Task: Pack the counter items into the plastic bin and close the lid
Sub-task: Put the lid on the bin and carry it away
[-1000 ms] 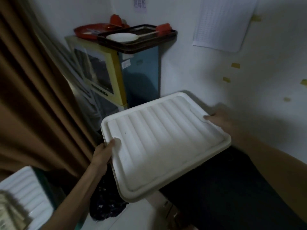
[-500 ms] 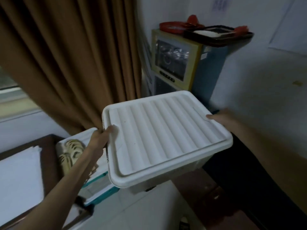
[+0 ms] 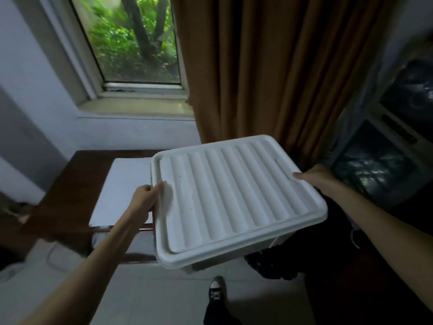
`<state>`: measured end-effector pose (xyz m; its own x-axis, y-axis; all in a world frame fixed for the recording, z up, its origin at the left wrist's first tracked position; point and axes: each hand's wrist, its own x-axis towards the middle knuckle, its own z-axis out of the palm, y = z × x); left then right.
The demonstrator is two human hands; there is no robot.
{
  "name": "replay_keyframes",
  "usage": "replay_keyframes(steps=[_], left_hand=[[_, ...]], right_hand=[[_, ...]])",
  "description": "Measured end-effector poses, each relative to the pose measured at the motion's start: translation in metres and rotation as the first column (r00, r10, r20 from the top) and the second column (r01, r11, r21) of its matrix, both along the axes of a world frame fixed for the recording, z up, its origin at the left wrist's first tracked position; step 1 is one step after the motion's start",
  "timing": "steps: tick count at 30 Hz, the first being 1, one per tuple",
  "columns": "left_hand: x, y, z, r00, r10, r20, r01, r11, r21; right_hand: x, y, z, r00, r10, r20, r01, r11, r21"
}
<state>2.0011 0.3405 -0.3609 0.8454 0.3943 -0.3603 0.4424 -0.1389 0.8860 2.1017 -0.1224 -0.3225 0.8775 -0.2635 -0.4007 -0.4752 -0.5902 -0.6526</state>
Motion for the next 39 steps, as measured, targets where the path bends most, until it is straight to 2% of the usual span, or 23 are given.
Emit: replay_keyframes(steps=[10, 19, 22, 30, 36, 39], left_hand=[[0.049, 0.159, -0.023, 0.967, 0.228, -0.111, -0.218, 0.972, 0.091], [0.082, 0.27, -0.038, 0.902, 0.376, -0.21, -0.376, 0.926, 0.042], [0.094, 0.303, -0.05, 0.887, 0.391, -0.245, -0.398, 0.917, 0.026], [0.118, 0.364, -0.084, 0.876, 0.371, -0.308, -0.419, 0.902, -0.104], [0.128, 0.38, -0.1, 0.877, 0.358, -0.32, -0.422, 0.893, -0.159], [0.128, 0.389, -0.099, 0.892, 0.276, -0.357, -0.347, 0.926, -0.15]], right_hand=[[0.141, 0.191, -0.06, 0.954, 0.284, -0.097, -0.28, 0.959, 0.047], [0.238, 0.342, -0.078, 0.922, 0.376, -0.095, -0.379, 0.925, -0.014], [0.264, 0.387, -0.084, 0.92, 0.385, -0.07, -0.388, 0.921, -0.037], [0.308, 0.485, -0.106, 0.921, 0.37, -0.122, -0.389, 0.888, -0.245], [0.321, 0.52, -0.119, 0.936, 0.336, -0.104, -0.352, 0.882, -0.314], [0.317, 0.52, -0.117, 0.924, 0.357, -0.137, -0.382, 0.868, -0.316]])
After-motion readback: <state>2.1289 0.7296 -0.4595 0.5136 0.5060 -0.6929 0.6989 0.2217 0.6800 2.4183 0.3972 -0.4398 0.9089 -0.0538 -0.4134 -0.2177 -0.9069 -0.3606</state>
